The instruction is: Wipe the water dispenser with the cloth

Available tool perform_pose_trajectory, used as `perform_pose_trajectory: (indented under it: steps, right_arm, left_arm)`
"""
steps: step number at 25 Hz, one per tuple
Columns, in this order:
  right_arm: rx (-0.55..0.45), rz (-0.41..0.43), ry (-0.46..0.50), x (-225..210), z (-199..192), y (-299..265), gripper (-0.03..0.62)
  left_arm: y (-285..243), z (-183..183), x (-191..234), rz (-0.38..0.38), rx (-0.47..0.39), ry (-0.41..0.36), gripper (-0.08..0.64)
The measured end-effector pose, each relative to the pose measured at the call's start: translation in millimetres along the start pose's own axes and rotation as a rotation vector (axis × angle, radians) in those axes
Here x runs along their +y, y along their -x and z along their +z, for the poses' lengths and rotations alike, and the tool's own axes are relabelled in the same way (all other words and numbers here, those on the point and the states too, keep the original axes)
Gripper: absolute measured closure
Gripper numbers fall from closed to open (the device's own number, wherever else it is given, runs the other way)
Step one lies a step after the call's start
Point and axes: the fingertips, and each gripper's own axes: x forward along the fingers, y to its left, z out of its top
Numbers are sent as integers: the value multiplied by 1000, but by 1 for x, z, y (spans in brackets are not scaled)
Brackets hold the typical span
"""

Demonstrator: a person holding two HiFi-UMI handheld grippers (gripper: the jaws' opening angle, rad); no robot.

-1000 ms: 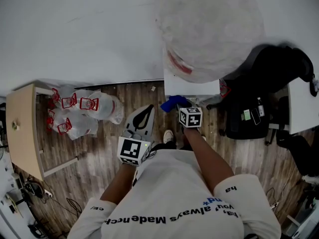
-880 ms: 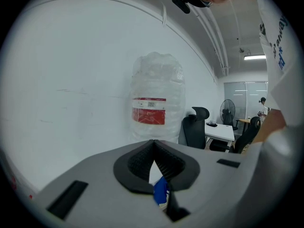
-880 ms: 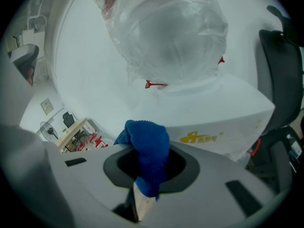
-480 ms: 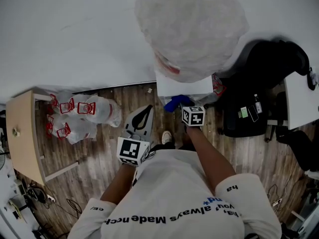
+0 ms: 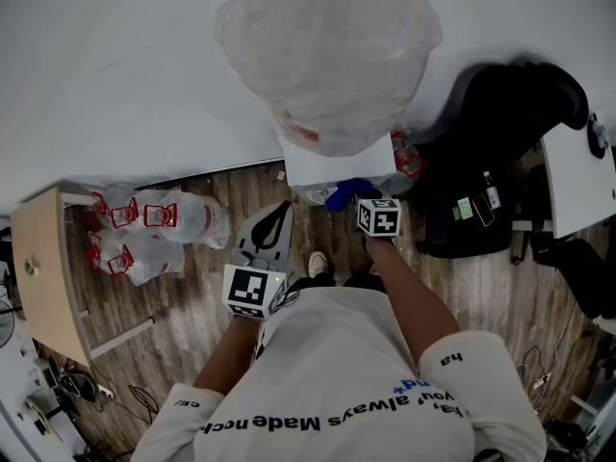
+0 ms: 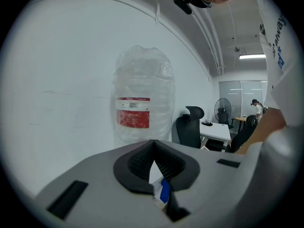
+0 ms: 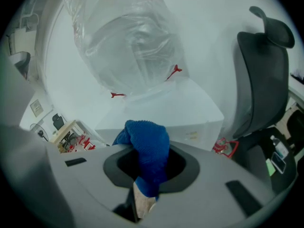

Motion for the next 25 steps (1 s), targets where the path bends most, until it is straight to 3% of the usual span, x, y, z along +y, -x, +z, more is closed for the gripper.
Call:
perform_pose_trajectory:
  steps: [19, 25]
  right_arm:
    - [10, -100, -37, -97, 2, 25, 514]
    - [-9, -91, -36, -81, -7, 41, 514]
  left_arm:
    - [-31, 6, -34, 8, -1, 7, 541]
    - [-25, 2, -27, 25, -2, 17, 541]
